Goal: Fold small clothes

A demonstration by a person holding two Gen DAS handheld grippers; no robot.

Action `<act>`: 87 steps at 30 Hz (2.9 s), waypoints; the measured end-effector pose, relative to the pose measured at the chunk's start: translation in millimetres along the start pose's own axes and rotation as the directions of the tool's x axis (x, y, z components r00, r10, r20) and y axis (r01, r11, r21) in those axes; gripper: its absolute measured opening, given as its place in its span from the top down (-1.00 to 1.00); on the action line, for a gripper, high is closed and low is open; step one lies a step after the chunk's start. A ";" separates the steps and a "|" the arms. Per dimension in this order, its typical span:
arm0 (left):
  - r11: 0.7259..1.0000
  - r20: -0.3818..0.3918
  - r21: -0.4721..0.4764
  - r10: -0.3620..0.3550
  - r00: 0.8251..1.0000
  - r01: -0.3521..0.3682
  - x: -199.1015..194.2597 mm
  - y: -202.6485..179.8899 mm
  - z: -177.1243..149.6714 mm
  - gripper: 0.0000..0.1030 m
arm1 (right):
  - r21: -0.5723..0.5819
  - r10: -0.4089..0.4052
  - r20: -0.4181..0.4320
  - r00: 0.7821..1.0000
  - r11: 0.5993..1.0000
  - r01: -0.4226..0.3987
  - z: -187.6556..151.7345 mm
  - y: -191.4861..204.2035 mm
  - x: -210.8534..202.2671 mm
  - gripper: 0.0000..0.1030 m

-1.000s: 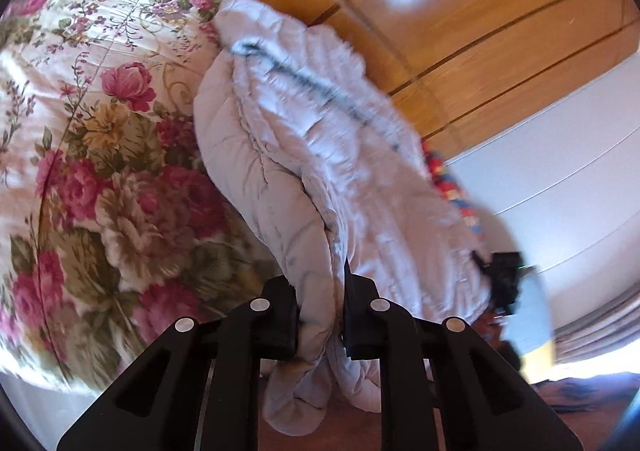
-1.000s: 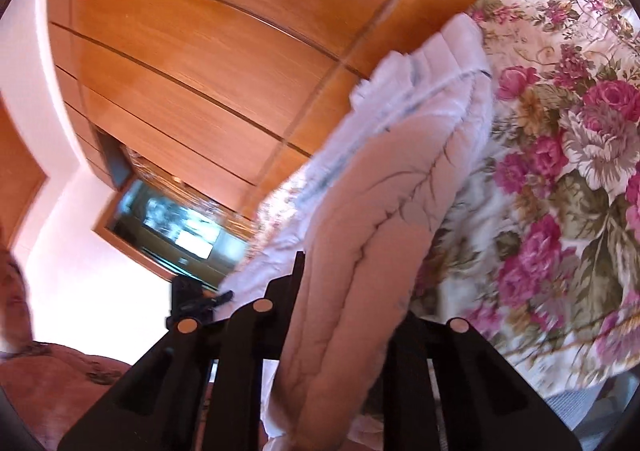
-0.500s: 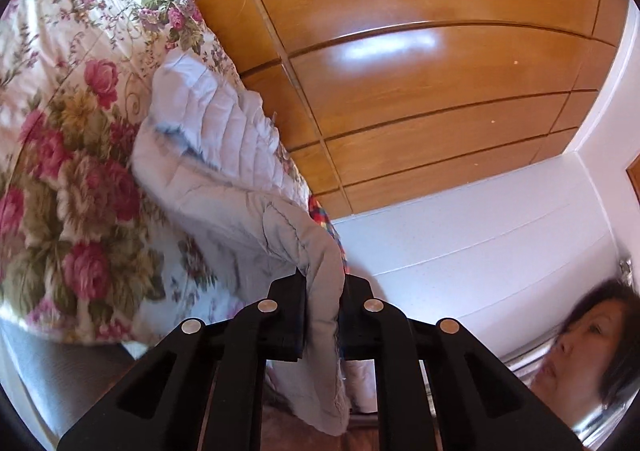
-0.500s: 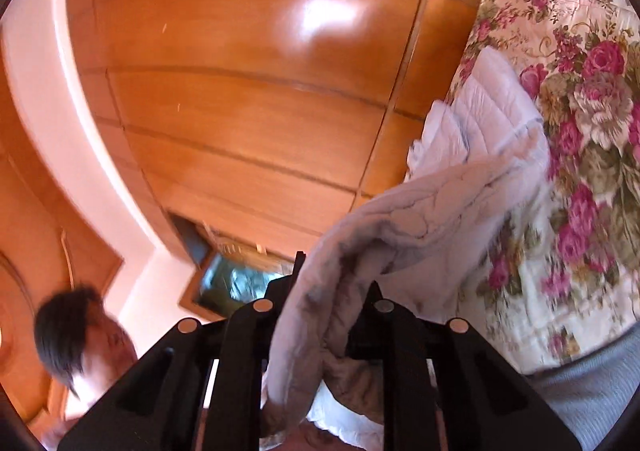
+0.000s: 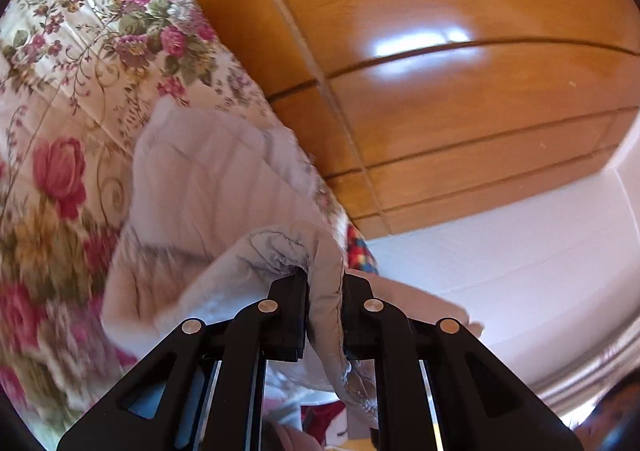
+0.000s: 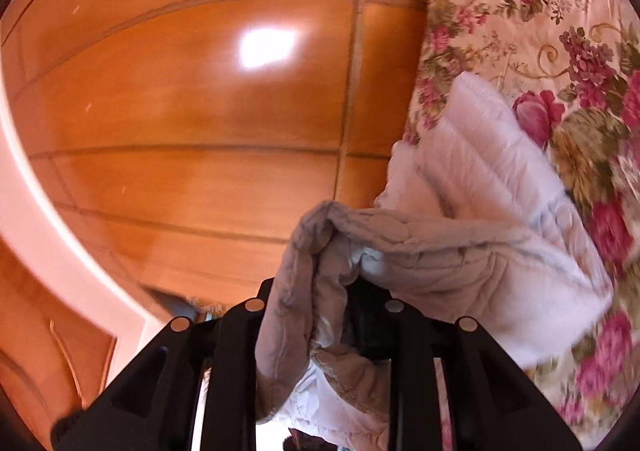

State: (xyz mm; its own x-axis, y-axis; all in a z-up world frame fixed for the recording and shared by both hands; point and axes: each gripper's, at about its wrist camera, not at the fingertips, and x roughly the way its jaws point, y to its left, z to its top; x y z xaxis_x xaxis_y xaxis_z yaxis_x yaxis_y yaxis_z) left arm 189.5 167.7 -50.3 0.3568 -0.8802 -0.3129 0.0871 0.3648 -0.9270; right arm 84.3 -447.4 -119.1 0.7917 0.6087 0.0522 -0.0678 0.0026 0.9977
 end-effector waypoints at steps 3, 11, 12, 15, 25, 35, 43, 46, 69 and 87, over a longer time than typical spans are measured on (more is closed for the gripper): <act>0.999 0.012 -0.034 0.032 0.999 -0.032 17.8 17.5 23.3 0.81 | 0.070 -0.039 0.042 0.998 0.997 0.036 22.8 -21.0 18.5 0.44; 0.976 0.065 -0.183 0.129 0.990 -0.115 75.2 75.1 77.8 0.80 | 0.205 -0.076 0.167 0.983 0.978 0.041 65.8 -71.1 50.3 -0.25; 0.972 0.062 -0.200 0.135 0.989 -0.120 78.9 81.1 80.3 0.80 | 0.194 -0.077 0.169 0.983 0.980 0.044 69.1 -72.4 52.1 -0.27; 0.967 0.078 -0.234 0.122 0.989 -0.101 80.9 90.3 84.9 0.64 | 0.108 -0.141 0.141 0.980 0.986 0.127 75.7 -62.6 59.1 -0.28; 0.973 0.334 -0.211 -0.016 0.943 0.092 11.2 67.6 87.6 -0.52 | -0.417 -0.354 0.227 0.907 0.806 0.419 50.8 13.6 71.8 -0.70; 0.752 0.237 0.309 0.532 0.813 -0.582 102.0 1.0 65.6 -0.54 | -0.566 -0.589 0.301 0.750 0.522 0.638 58.6 12.2 117.1 -0.77; 0.731 0.161 0.237 0.620 0.768 -0.640 142.0 24.3 74.8 0.63 | -0.725 -0.722 0.289 0.629 0.264 0.636 48.5 11.2 168.3 0.69; 0.700 0.264 0.261 0.611 0.747 -0.665 131.1 6.0 68.5 0.77 | -0.731 -0.679 0.377 0.630 0.199 0.653 40.6 26.4 166.0 0.75; 0.476 0.483 0.311 0.666 0.568 -0.823 186.5 40.3 56.0 0.58 | -0.488 -0.716 0.465 0.521 0.284 0.825 73.9 -51.1 158.5 -0.25; 0.505 0.596 0.429 0.465 0.655 -0.749 148.7 -71.2 -28.1 -0.14 | -0.631 -0.569 0.511 0.645 0.261 0.730 0.6 43.2 143.2 -0.51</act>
State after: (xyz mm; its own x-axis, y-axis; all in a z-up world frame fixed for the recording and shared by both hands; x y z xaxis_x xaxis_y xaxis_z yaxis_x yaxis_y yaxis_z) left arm 210.2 2.2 -36.6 0.8284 -0.2258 -0.5127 0.1757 0.9737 -0.1451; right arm 195.2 -360.6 -68.5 0.8592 -0.0142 -0.5115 0.1771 0.9461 0.2713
